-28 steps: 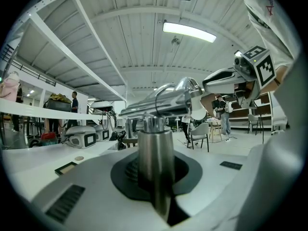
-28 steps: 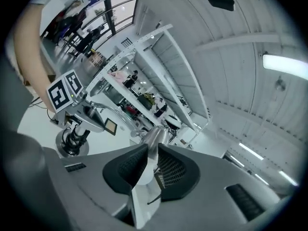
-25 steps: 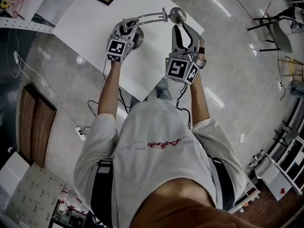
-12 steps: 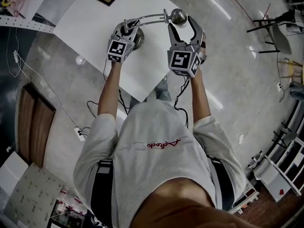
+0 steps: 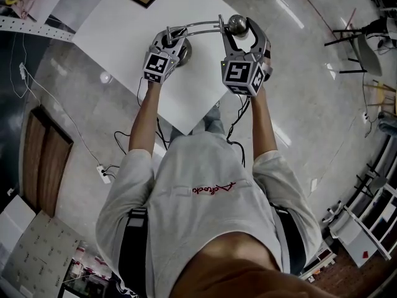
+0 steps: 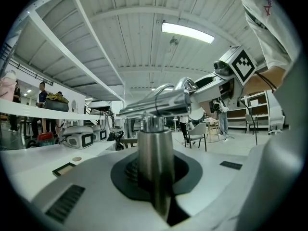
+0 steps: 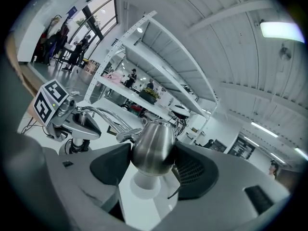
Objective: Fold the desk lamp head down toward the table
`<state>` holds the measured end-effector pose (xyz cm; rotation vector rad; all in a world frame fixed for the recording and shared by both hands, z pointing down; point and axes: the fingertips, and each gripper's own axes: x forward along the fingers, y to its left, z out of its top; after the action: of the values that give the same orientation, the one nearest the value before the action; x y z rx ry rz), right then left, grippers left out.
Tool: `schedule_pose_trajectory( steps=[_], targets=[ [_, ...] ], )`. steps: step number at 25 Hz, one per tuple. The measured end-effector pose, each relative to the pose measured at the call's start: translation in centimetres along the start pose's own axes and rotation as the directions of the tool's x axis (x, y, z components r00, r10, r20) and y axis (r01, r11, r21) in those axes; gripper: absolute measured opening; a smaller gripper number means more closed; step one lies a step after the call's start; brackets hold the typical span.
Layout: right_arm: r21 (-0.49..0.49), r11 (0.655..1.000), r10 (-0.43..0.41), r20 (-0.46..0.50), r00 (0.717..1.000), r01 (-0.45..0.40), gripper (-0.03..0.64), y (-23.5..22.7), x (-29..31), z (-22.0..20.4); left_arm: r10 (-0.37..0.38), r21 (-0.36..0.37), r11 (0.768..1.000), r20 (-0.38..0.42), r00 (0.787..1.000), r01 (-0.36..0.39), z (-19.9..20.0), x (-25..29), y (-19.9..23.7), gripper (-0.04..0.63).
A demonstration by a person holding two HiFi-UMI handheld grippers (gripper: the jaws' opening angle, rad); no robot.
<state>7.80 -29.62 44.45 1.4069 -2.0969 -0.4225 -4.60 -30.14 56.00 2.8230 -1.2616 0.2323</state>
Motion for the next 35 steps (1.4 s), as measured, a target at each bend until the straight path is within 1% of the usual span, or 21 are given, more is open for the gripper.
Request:
schedule_pose_trajectory(
  steps=[6, 9, 13, 17, 20, 24, 29, 35],
  targets=[
    [0.010, 1.000, 0.001, 0.014, 1.000, -0.002, 0.288, 0.1, 0.1, -0.1, -0.002, 0.000, 1.000, 0.018, 1.000, 0.002, 0.2, 0.0, 0.1, 0.048],
    [0.021, 1.000, 0.000, 0.025, 1.000, -0.001, 0.288, 0.1, 0.2, -0.1, -0.003, 0.001, 1.000, 0.006, 1.000, 0.003, 0.0, 0.0, 0.2, 0.048],
    [0.078, 0.997, 0.009, 0.017, 1.000, -0.011, 0.288, 0.2, 0.1, -1.4, -0.005, 0.000, 1.000, -0.001, 1.000, 0.005, 0.0, 0.0, -0.2, 0.048],
    [0.115, 0.993, 0.006, 0.049, 0.999, -0.012, 0.288, 0.3, 0.3, -1.9, -0.002, 0.001, 1.000, 0.003, 1.000, 0.002, 0.0, 0.0, -0.1, 0.048],
    [0.146, 0.989, 0.013, 0.052, 0.999, -0.020, 0.288, 0.6, 0.3, -2.5, 0.001, 0.002, 1.000, 0.006, 1.000, -0.001, 0.1, 0.0, -0.1, 0.049],
    [0.229, 0.972, 0.031, 0.053, 0.998, -0.042, 0.288, 1.2, 0.7, -3.9, -0.002, 0.001, 1.000, 0.011, 1.000, 0.002, 0.1, 0.1, -0.2, 0.049],
    [0.341, 0.938, 0.052, 0.051, 0.997, -0.067, 0.288, 2.3, 1.3, -5.9, 0.002, -0.001, 1.000, 0.010, 1.000, -0.002, 0.3, 0.1, -0.1, 0.049],
    [0.408, 0.910, 0.054, 0.072, 0.996, -0.079, 0.288, 3.1, 1.6, -6.9, 0.001, 0.000, 1.000, 0.012, 1.000, -0.001, 0.3, 0.0, -0.1, 0.049]
  ],
)
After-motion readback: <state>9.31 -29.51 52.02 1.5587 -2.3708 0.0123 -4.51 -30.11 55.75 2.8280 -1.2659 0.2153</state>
